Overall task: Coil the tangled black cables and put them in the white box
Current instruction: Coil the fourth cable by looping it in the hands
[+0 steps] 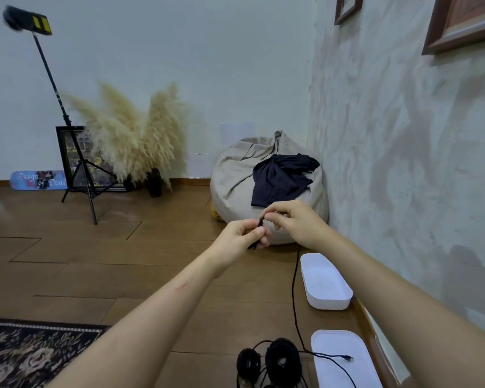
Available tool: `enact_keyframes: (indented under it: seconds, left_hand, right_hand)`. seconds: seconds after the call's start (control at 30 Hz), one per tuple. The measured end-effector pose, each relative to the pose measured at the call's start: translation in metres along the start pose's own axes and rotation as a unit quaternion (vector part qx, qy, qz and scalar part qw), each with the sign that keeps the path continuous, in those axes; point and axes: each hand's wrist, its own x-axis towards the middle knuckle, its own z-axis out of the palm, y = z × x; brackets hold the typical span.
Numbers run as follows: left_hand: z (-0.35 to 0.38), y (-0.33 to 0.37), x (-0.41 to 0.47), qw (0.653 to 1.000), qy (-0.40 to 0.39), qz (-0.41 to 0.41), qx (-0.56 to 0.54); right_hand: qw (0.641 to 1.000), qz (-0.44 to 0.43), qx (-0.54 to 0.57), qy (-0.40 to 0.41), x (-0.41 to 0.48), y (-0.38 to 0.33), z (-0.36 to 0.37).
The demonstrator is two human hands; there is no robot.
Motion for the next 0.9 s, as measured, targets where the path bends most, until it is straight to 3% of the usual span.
enact_keyframes:
  seconds: [0.1,0.27,0.43,0.63,0.8,0.9]
  left_hand:
    - [-0.002,0.000,-0.001,0.999,-0.018,-0.018,-0.027]
    - [-0.004,0.008,-0.005,0.996,-0.063,-0.051,-0.044]
    - [-0.010,0.027,-0.007,0.997,-0.076,-0.008,0.003]
    - [-0.010,0.035,-0.008,0.996,-0.066,0.004,-0.064]
    - [-0.010,0.034,-0.002,0.981,-0.034,0.008,-0.190]
    - [-0.011,0.034,0.005,0.966,0.017,0.020,-0.256]
  right_hand:
    - [1.000,0.001,0.002,-0.026,-0.002,0.001,-0.002]
    - [0.998,0.020,0.048,0.026,-0.004,-0.003,-0.006]
    - [0.993,0.030,0.112,0.039,-0.002,-0.004,-0.008]
    - [0.981,0.024,0.186,0.051,-0.004,-0.009,0.002]
    - [0.966,0.043,0.255,-0.007,-0.006,-0.016,0.023]
    - [0.978,0.070,0.179,-0.082,-0.010,-0.017,0.042]
